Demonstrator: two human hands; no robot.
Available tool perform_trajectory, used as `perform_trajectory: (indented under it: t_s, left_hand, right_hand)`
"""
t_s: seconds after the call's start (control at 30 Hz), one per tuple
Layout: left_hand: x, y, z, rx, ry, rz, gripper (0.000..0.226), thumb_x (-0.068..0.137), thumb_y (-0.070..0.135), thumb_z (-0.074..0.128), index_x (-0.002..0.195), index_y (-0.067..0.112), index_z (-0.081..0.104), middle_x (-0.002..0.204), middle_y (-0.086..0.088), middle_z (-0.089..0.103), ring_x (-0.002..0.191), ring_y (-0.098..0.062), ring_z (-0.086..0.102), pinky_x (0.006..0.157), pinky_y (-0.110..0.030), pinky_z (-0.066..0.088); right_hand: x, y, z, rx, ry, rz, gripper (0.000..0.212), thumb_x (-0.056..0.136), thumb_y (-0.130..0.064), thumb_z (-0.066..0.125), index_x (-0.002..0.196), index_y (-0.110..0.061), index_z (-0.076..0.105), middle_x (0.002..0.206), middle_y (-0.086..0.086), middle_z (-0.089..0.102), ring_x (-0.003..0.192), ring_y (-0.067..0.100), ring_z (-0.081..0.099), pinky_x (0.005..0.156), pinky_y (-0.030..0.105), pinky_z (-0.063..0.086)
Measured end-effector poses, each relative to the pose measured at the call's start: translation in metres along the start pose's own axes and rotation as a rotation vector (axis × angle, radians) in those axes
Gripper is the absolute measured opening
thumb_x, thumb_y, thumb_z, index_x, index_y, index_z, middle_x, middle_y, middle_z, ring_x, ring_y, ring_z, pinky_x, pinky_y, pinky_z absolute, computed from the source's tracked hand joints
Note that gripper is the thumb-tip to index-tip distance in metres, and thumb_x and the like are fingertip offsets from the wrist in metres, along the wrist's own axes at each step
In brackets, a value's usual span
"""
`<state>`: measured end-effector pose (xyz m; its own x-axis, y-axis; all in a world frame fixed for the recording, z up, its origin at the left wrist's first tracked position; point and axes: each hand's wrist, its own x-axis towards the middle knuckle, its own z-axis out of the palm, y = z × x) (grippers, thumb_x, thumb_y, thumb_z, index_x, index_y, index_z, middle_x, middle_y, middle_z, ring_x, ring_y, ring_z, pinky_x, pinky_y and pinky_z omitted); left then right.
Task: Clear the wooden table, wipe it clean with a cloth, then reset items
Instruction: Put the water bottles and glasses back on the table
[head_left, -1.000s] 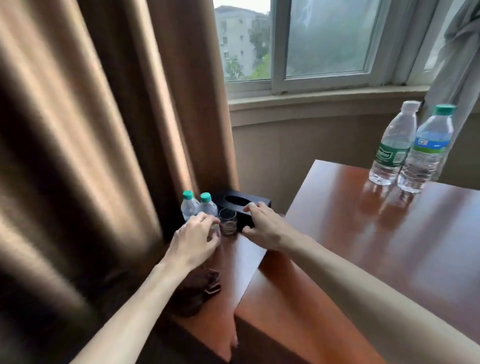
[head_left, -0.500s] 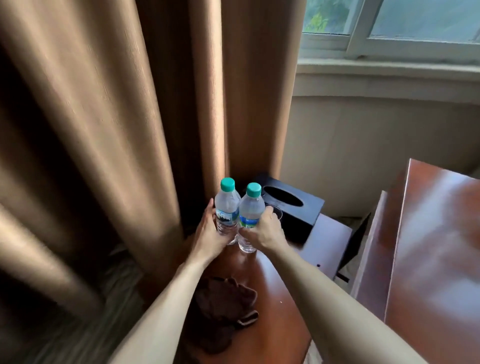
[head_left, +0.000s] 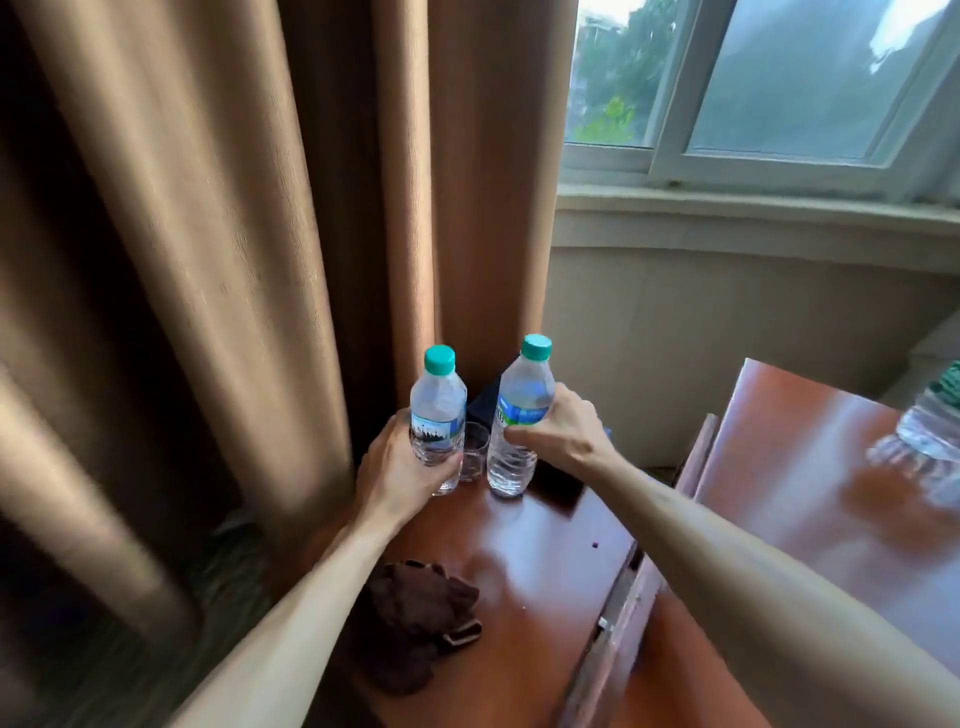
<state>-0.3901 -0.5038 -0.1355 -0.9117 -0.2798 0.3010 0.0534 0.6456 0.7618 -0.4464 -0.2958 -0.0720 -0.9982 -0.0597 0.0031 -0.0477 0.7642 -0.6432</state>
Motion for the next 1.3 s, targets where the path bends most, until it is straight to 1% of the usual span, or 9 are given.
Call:
perform_trajectory:
  t_s: [0.27,0.43,0.6,0.77,0.9,1.0,1.1,1.2,1.3]
  left_hand:
    - [-0.005,0.172,-0.031,-0.068,-0.055,0.199,0.066,0.058,0.063,0.084,0.112,0.033,0.060,0.103,0.014,0.072,0.091,-0.009,0.069,0.081,-0.035,0.058]
    - [-0.035,0.272,0.008,-0.143,-0.190,0.259,0.060,0.063,0.048,0.092,0.113,0.029,0.064,0.101,0.016,0.073,0.092,-0.006,0.068,0.083,-0.025,0.053]
    - [-0.080,0.335,0.074,-0.161,-0.343,0.283,0.057,0.058,0.049,0.088,0.107,0.032,0.064,0.098,0.016,0.073,0.095,-0.011,0.069,0.088,-0.032,0.055]
    - [-0.127,0.377,0.133,-0.251,-0.450,0.280,0.053,0.053,0.046,0.083,0.101,0.032,0.064,0.093,0.014,0.070,0.092,-0.012,0.068,0.085,-0.035,0.056]
    - [-0.146,0.386,0.166,-0.262,-0.489,0.272,0.053,0.057,0.040,0.084,0.104,0.033,0.063,0.094,0.014,0.073,0.092,-0.011,0.069,0.082,-0.032,0.056]
    - [-0.152,0.389,0.179,-0.264,-0.482,0.287,0.052,0.063,0.034,0.085,0.109,0.031,0.061,0.097,0.011,0.073,0.092,-0.012,0.069,0.080,-0.030,0.055]
    - [-0.157,0.388,0.186,-0.230,-0.472,0.276,0.059,0.067,0.037,0.087,0.117,0.025,0.058,0.107,0.005,0.069,0.100,-0.016,0.066,0.086,-0.034,0.054]
    - [-0.168,0.381,0.194,-0.121,-0.471,0.321,0.070,0.070,0.041,0.084,0.127,0.019,0.052,0.119,0.001,0.059,0.114,-0.021,0.059,0.091,-0.038,0.051]
    - [-0.172,0.374,0.202,-0.067,-0.433,0.369,0.061,0.075,0.036,0.080,0.124,0.014,0.050,0.116,-0.002,0.054,0.110,-0.026,0.059,0.084,-0.037,0.047]
  right_hand:
    - [-0.072,0.003,-0.169,0.183,0.246,-0.055,0.062,0.050,-0.064,0.073,0.099,-0.027,0.070,0.090,-0.011,0.074,0.085,0.010,0.070,0.081,0.036,0.059]
    - [-0.133,0.051,-0.253,0.200,0.427,-0.029,0.055,0.055,-0.061,0.076,0.095,-0.025,0.071,0.084,-0.011,0.075,0.080,0.009,0.071,0.080,0.038,0.060]
    - [-0.190,0.120,-0.305,0.081,0.543,0.081,0.048,0.064,-0.059,0.079,0.096,-0.025,0.069,0.087,-0.010,0.074,0.082,0.014,0.070,0.079,0.036,0.058]
    - [-0.228,0.183,-0.324,0.003,0.631,0.185,0.049,0.060,-0.066,0.073,0.094,-0.031,0.065,0.094,-0.004,0.076,0.089,0.021,0.071,0.080,0.042,0.058]
    - [-0.243,0.209,-0.326,0.032,0.661,0.218,0.061,0.056,-0.075,0.068,0.096,-0.030,0.064,0.088,-0.011,0.073,0.084,0.016,0.070,0.077,0.043,0.059]
    - [-0.247,0.220,-0.326,0.047,0.687,0.203,0.055,0.062,-0.073,0.073,0.098,-0.033,0.061,0.085,-0.015,0.070,0.079,0.011,0.068,0.075,0.043,0.059]
    - [-0.248,0.226,-0.319,0.095,0.644,0.185,0.064,0.063,-0.073,0.073,0.110,-0.032,0.060,0.095,-0.015,0.070,0.087,0.008,0.069,0.080,0.040,0.058]
    - [-0.249,0.233,-0.301,0.117,0.564,0.159,0.064,0.068,-0.054,0.076,0.124,-0.032,0.055,0.116,-0.006,0.068,0.107,0.015,0.066,0.089,0.034,0.053]
    - [-0.248,0.242,-0.291,0.110,0.583,0.140,0.062,0.073,-0.041,0.076,0.129,-0.033,0.050,0.118,-0.004,0.066,0.109,0.018,0.065,0.084,0.027,0.046]
